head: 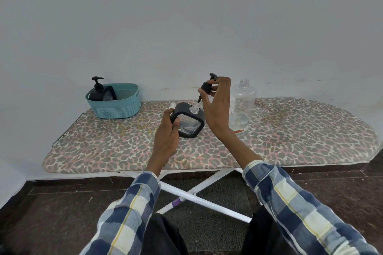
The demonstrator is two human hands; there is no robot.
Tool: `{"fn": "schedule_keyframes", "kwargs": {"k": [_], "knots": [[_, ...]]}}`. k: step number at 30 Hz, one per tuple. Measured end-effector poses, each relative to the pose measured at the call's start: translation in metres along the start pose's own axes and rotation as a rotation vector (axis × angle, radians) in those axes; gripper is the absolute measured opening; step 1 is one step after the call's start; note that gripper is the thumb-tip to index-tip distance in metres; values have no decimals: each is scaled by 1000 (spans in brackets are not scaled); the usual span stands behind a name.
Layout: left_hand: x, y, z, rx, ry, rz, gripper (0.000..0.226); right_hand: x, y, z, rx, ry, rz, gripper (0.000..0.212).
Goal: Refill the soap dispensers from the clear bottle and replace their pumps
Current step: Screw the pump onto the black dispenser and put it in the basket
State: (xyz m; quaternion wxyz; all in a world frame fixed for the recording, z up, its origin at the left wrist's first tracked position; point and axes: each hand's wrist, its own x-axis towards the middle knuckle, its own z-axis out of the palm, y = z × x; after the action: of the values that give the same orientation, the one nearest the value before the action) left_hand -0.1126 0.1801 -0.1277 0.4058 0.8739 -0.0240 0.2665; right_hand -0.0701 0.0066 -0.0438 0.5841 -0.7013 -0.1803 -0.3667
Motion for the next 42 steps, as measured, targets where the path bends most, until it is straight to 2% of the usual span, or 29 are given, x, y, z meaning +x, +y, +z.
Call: {"fn": "schedule_keyframes", "kwargs": {"k": [5, 11, 20, 25, 30, 34, 40, 42], "knots": [[1, -1, 0, 4, 33, -10, 48, -12, 9, 3, 29, -124, 190, 25], [4, -4, -1, -21, 68, -91, 47, -15, 11, 11, 70, -242, 277, 15], [4, -1, -2, -37, 25, -54, 63, -11, 5, 15, 80, -352, 253, 17], [5, 0, -1, -63, 27, -43, 48, -12, 5, 14, 93, -362, 256, 25], [5, 0, 0, -134, 14, -77, 50, -7, 4, 12, 82, -416, 284, 39], [4, 2, -1, -138, 16, -117, 58, -2, 5, 8, 31, -484, 258, 31], [3, 2, -2, -117, 3, -125, 75, -6, 7, 9, -44, -488, 248, 20], [3, 1, -1, -109, 3, -123, 73, -7, 7, 11, -36, -477, 272, 22]]}}
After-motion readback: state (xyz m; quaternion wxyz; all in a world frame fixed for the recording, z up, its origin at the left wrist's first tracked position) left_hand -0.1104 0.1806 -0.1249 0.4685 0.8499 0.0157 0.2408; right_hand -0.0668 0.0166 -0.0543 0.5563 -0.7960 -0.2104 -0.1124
